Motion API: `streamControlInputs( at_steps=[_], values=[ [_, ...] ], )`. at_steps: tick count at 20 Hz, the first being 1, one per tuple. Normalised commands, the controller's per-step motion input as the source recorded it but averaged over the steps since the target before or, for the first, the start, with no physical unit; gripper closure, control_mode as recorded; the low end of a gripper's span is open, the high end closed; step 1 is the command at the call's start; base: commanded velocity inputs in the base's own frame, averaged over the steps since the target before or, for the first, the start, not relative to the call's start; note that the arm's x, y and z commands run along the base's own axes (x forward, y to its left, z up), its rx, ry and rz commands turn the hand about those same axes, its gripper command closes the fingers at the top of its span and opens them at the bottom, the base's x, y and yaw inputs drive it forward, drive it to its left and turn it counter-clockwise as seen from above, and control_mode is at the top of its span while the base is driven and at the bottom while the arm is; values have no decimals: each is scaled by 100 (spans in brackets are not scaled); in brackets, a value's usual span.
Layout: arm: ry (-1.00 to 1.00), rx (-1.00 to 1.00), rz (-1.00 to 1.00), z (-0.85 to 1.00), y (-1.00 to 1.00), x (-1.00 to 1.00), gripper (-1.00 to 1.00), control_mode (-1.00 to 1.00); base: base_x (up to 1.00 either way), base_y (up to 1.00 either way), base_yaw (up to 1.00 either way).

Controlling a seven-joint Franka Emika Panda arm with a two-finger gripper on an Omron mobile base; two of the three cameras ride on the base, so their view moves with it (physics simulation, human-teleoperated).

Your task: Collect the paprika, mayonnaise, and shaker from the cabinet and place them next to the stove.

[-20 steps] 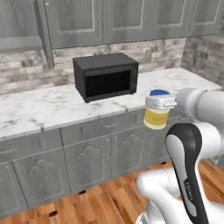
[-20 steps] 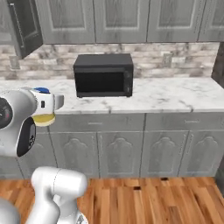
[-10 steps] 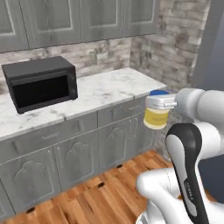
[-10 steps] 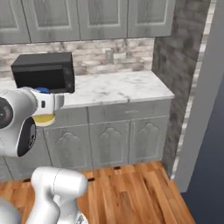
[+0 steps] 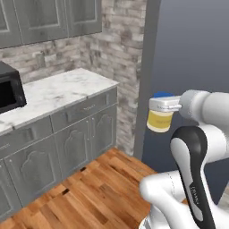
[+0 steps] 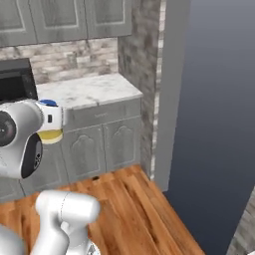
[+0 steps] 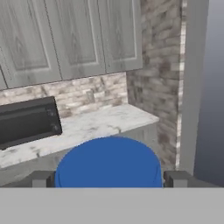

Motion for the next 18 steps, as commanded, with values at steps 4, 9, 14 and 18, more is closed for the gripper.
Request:
streamControlInputs(
  at_steps=[4, 9, 14, 18],
  values=[
    [0, 0, 0, 0, 0, 0, 100, 100, -57, -40, -43],
    [0, 0, 0, 0, 0, 0, 100, 100, -42, -67, -37],
    [0, 0, 0, 0, 0, 0, 100, 100, -41, -76, -34],
    [0, 0, 0, 0, 0, 0, 100, 100, -50, -85, -30]
  ],
)
